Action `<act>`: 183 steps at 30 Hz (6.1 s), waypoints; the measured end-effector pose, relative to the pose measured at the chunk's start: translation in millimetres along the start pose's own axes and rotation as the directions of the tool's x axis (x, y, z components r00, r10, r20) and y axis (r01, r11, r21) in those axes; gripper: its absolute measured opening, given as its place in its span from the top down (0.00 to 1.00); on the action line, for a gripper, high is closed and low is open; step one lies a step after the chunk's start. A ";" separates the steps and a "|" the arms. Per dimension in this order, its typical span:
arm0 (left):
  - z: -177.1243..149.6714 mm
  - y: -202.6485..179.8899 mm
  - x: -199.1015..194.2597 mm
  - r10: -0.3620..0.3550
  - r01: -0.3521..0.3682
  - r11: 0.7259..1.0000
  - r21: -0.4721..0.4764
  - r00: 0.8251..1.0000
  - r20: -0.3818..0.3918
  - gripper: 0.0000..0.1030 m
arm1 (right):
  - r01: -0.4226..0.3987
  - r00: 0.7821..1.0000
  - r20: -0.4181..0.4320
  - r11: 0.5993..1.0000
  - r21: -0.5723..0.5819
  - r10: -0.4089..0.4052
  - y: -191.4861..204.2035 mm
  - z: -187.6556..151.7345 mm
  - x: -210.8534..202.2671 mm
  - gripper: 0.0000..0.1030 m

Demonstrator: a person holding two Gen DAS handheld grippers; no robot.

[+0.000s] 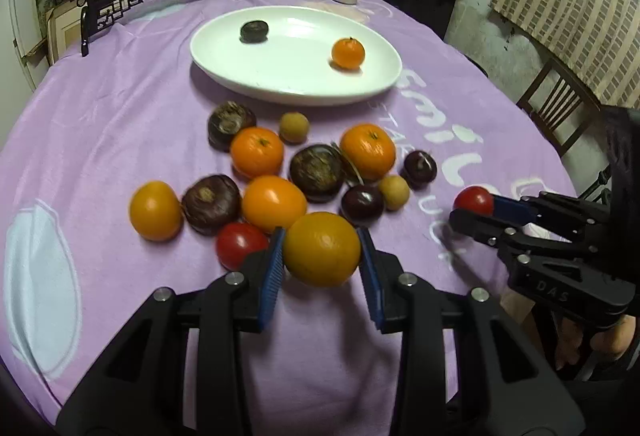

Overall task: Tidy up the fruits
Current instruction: 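Carry both tomatoes to the white plate and release them, then grasp a red tomato with the left tool while the right tool grasps a dark plum, then place the red tomato and dark plum onto the white plate, then grasp an orange tomato with the left tool while the right tool grasps a tangerine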

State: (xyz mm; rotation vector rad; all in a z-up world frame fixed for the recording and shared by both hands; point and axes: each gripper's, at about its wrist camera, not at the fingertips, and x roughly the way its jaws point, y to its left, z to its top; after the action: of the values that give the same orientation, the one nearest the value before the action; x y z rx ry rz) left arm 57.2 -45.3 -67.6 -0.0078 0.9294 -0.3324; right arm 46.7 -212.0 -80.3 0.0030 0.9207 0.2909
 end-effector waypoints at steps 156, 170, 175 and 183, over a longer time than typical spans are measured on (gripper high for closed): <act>-2.3 66.5 -40.1 0.094 -0.079 0.989 -0.123 0.989 0.116 0.40 | 0.008 0.996 0.089 0.999 -0.038 -0.005 6.4 24.3 -14.9 0.49; -26.0 76.0 -49.1 0.109 -0.093 0.983 -0.159 0.989 0.095 0.35 | -0.025 0.999 0.037 0.997 -0.077 0.027 30.8 18.0 0.3 0.49; -29.9 79.0 -47.8 0.105 -0.090 0.982 -0.164 0.991 0.086 0.35 | 0.027 0.999 0.043 0.996 -0.087 -0.023 30.5 42.8 23.2 0.49; -30.2 79.3 -50.0 0.109 -0.094 0.982 -0.162 0.990 0.089 0.35 | -0.029 1.000 -0.012 0.994 -0.108 0.027 37.3 63.1 61.3 0.57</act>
State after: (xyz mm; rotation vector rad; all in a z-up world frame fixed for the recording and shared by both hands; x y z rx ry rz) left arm 27.9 48.3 -58.3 -0.1207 0.8541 -0.1614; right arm 121.9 -153.3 -85.2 -0.0851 0.9153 0.3667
